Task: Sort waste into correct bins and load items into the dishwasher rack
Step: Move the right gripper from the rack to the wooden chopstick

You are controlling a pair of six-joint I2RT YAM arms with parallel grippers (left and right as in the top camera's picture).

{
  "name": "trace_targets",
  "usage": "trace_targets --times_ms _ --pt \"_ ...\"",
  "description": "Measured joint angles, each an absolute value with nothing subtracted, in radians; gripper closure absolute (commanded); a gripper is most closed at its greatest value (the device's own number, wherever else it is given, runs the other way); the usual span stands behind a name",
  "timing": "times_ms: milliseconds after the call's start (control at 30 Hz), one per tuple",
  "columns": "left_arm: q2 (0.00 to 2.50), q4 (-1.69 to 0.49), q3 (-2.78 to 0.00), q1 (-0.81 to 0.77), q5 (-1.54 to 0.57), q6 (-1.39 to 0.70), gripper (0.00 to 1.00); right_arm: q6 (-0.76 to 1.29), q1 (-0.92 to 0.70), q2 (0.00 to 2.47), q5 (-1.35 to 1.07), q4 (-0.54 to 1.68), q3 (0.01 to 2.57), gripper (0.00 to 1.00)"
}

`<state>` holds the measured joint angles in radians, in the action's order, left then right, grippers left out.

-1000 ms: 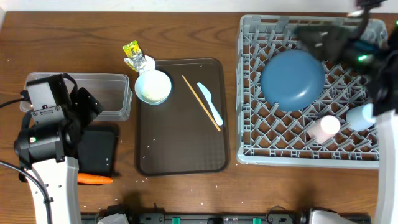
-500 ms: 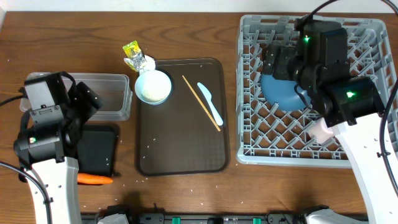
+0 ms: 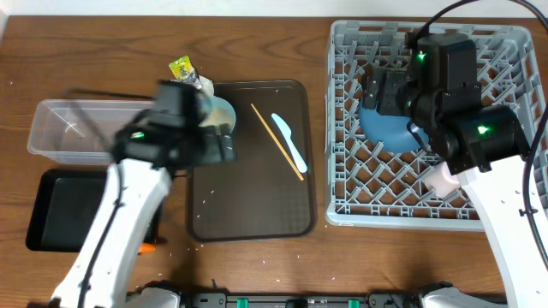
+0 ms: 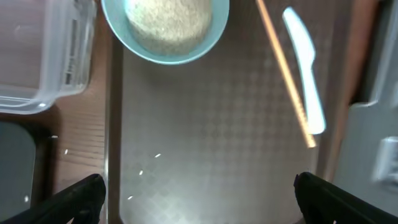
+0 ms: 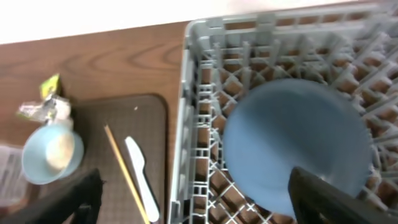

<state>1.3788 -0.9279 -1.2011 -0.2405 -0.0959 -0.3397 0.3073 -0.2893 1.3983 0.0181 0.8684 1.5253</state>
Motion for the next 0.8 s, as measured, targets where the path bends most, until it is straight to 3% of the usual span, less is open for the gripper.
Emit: trace_targets --times_ms 267,433,800 --pt "1.349 -0.951 -1.205 -0.212 0.064 -0.467 0.02 0.15 -0.342 1.532 -0.138 0.822 1.525 0.5" --pt "1.243 -0.983 -1.217 -0.076 0.099 -0.505 0.02 0.065 -0.468 1.714 -0.165 0.719 1.525 0.5" --pt "1.139 -1.053 -1.231 0.072 0.113 -0.524 0.02 -0.007 -0.662 2.045 -0.041 0.531 1.525 0.64"
